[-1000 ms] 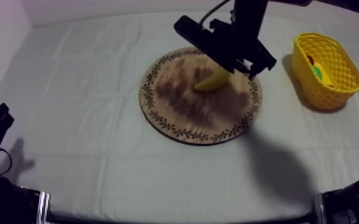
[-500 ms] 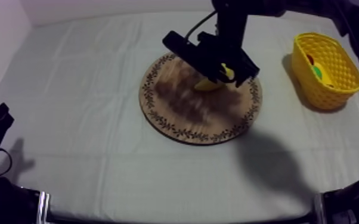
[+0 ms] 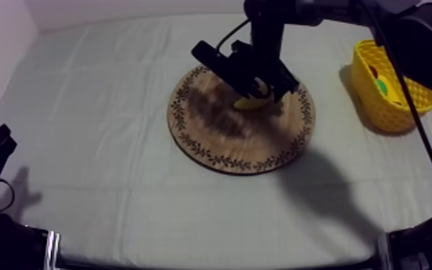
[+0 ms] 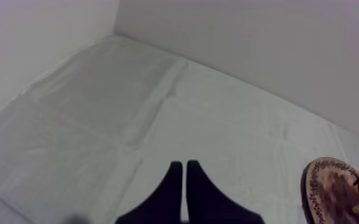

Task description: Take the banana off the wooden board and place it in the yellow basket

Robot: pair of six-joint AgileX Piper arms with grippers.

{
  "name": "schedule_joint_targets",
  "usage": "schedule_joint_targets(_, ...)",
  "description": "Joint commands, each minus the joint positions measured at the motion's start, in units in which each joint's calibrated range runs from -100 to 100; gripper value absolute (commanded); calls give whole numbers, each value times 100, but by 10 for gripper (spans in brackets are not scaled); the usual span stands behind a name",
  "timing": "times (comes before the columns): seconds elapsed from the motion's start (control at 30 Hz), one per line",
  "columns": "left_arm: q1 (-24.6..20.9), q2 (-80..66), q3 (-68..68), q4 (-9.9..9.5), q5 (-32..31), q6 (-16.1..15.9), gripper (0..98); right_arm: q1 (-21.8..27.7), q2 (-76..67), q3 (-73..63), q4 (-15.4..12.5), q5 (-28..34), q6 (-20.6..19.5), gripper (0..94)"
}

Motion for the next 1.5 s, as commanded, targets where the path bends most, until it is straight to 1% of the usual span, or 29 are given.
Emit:
schedule_joint_targets(0.0, 1, 0, -1, -1, -1, 1, 1, 11, 28, -6, 13, -7, 5, 653)
schedule_joint_targets(0.1, 1, 0, -1, -1, -1, 1, 1, 18, 68, 32, 31, -20, 9, 628)
schedule_joint_targets(0.2, 1, 0, -1, -1, -1, 1, 1, 21, 83, 115, 52, -17, 33, 573)
schedule_joint_targets(0.37, 1, 0, -1, -1, -1, 1, 1, 17, 71, 198, 61, -31, -10, 380)
schedule_joint_targets(0.53, 1, 0, -1, -1, -1, 1, 1, 9, 67, 271, 58, -158, -113, 266)
schedule_joint_targets(0.63, 1, 0, -1, -1, -1, 1, 1, 7, 66, 304, 49, -250, -201, 157)
schedule_joint_targets(0.7, 1, 0, -1, -1, -1, 1, 1, 11, 56, 311, 43, -285, -243, 118)
schedule_joint_targets(0.9, 1, 0, -1, -1, -1, 1, 1, 14, -107, 427, 78, -329, -246, 85)
schedule_joint_targets(1.13, 1, 0, -1, -1, -1, 1, 1, 17, -701, 670, 121, -284, -82, 80)
schedule_joint_targets(1.47, 1, 0, -1, -1, -1, 1, 1, -20, -1916, 747, 54, 251, 133, 76)
